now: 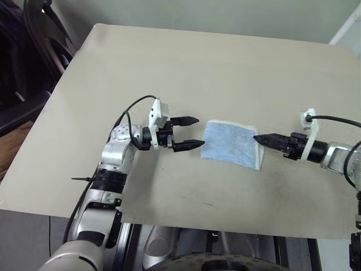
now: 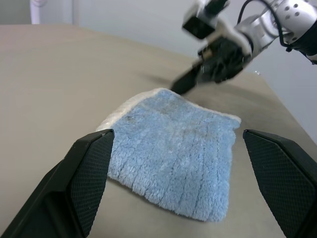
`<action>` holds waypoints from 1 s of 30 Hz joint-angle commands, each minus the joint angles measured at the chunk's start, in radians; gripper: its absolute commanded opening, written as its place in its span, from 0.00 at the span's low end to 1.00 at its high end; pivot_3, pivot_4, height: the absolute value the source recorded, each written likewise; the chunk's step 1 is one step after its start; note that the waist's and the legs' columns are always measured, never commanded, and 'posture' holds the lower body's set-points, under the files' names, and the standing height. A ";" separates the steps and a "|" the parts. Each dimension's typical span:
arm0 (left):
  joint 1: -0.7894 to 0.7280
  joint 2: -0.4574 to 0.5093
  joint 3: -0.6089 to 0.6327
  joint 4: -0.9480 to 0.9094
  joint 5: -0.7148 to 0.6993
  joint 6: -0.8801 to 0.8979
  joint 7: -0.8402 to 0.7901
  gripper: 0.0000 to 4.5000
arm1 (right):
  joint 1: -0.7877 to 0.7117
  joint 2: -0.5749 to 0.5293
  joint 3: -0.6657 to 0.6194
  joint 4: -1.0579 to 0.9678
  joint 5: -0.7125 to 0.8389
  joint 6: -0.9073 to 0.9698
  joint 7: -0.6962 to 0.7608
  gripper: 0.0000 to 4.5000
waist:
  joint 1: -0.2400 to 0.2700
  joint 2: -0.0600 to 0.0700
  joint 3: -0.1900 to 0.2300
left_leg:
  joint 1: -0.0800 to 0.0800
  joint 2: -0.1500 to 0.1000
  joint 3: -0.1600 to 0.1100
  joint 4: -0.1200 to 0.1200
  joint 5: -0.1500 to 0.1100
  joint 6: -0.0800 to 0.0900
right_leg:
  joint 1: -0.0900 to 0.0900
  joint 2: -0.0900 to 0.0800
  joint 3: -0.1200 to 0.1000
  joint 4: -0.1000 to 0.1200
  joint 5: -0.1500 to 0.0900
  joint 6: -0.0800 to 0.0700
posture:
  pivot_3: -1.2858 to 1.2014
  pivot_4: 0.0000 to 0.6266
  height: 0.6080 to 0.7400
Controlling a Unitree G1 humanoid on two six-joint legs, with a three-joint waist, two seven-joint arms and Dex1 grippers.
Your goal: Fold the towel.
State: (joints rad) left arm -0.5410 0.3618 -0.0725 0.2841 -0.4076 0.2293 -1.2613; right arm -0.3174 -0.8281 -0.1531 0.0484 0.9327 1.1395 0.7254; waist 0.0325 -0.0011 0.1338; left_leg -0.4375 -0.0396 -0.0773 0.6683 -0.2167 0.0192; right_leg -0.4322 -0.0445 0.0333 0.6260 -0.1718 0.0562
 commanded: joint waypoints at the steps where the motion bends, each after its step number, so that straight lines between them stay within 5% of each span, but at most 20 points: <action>1: 0.011 0.010 0.020 -0.041 -0.006 -0.025 0.013 1.00 | -0.033 -0.039 0.057 0.036 -0.063 0.010 0.076 0.99 | -0.001 0.000 0.000 | 0.000 0.000 0.000 0.000 0.000 0.000 | 0.000 0.000 0.000 0.000 0.000 0.000 | 0.52 0.24 0.95; 10: 0.067 0.021 0.027 -0.091 -0.013 -0.029 0.047 1.00 | -0.137 -0.073 0.106 0.168 -0.119 0.045 0.252 0.99 | 0.001 0.000 0.000 | 0.000 0.000 -0.001 0.000 -0.001 0.000 | 0.000 0.000 -0.001 0.000 -0.001 -0.004 | 0.52 0.24 0.95; 24: 0.097 0.011 0.008 -0.144 -0.005 -0.024 0.084 1.00 | -0.201 0.123 0.170 0.183 -0.183 0.088 0.245 0.99 | -0.029 0.000 0.000 | 0.004 0.006 0.000 -0.001 0.000 -0.002 | 0.000 0.004 -0.003 0.002 0.002 -0.014 | 0.52 0.24 0.95; 30: 0.091 0.005 -0.004 -0.135 0.006 -0.039 0.092 1.00 | -0.181 0.119 0.158 0.161 -0.184 0.104 0.262 0.63 | -0.029 0.000 0.000 | 0.004 0.007 -0.001 -0.001 -0.001 -0.003 | 0.000 0.004 -0.004 0.003 -0.001 -0.020 | 0.52 0.24 0.95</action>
State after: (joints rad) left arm -0.4394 0.3721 -0.0746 0.1752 -0.4037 0.2124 -1.1712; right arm -0.5132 -0.7186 -0.0027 0.2287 0.7351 1.2133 0.9647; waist 0.0038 -0.0011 0.1336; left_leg -0.4336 -0.0331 -0.0778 0.6674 -0.2168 0.0152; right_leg -0.4321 -0.0404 0.0291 0.6287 -0.1732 0.0358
